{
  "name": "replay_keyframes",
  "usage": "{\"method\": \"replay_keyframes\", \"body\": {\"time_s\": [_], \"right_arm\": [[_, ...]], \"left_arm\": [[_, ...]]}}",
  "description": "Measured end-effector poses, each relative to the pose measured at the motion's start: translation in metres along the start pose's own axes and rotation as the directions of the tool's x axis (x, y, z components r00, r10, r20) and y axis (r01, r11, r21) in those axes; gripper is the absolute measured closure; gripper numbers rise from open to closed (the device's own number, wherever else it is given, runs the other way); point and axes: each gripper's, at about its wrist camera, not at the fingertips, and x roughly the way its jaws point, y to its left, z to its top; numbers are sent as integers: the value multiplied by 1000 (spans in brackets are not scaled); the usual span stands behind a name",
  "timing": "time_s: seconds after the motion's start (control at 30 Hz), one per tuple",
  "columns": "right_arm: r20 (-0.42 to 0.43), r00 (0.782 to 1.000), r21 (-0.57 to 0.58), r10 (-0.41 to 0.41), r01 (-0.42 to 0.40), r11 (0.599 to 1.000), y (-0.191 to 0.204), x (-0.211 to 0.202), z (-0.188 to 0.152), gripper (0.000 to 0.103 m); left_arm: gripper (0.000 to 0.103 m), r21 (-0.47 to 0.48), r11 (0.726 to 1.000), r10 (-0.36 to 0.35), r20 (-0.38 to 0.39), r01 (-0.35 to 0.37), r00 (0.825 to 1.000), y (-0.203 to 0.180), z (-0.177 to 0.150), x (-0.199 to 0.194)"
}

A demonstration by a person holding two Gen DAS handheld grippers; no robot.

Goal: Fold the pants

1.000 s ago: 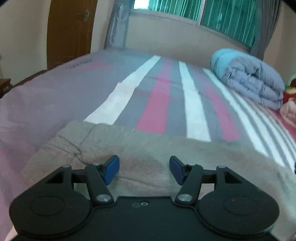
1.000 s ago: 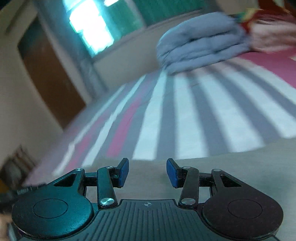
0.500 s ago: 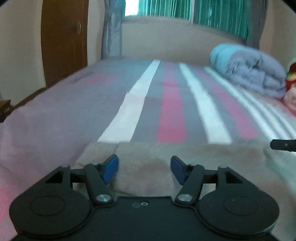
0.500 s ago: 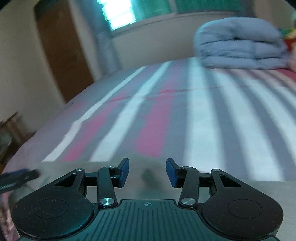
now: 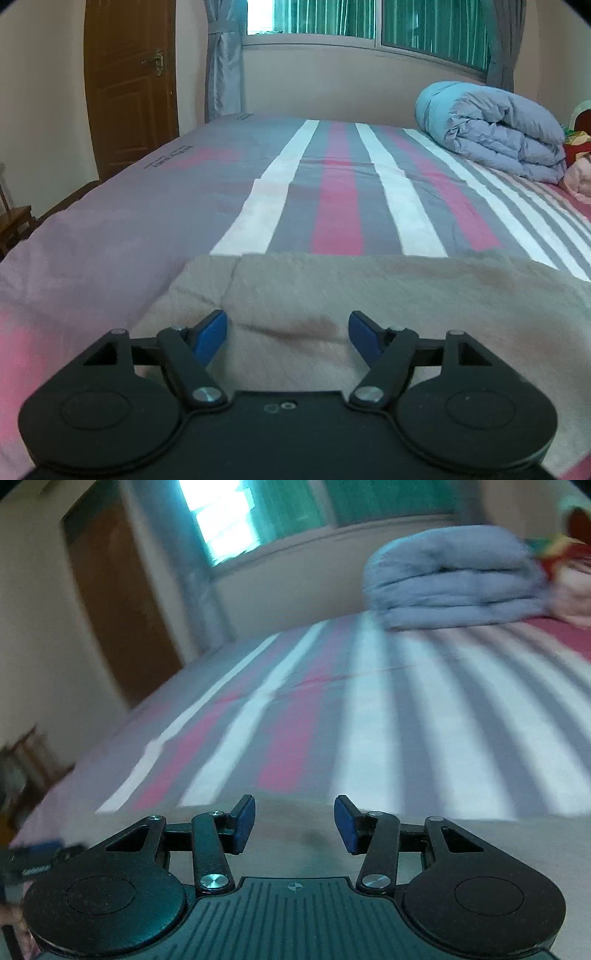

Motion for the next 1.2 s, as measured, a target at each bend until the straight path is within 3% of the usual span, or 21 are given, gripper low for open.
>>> {"method": "replay_keyframes", "body": {"time_s": [0.2,0.4,0.5,0.67,0.8,0.9,0.97,1.2], "right_arm": [[102,982,132,-159,145,981,-97,-96,-6,55],[150,948,339,-281,218,915,-192,-202,-19,55],[175,938,492,-300,180,851,-242,-250,-41,55],[201,928,724,-314,75,686,-313,-303,-73,55],[188,935,825,-302,17,565,-350,-311,-93,55],[185,942,853,-281,-12,522,-360,-308,-104,55],[181,945,849,-274,-9,529,-367,-300,-105,55],[182,952,773,-247,17,634,-370,-278,-97,55]], "left_arm": [[36,-31,999,-10,-14,10,1000,-16,-22,-28],[31,12,1000,-11,-32,12,999,-42,-45,-48],[30,1,1000,-2,-32,2,1000,-47,-58,-51],[26,-46,999,20,-42,-22,999,-45,-69,-44],[25,-35,998,42,-37,-43,998,-51,-72,-43],[24,-40,998,44,-36,-45,998,-51,-72,-42],[24,-42,998,46,-34,-48,998,-52,-73,-41],[22,-42,997,59,-27,-60,998,-55,-75,-40]]}}
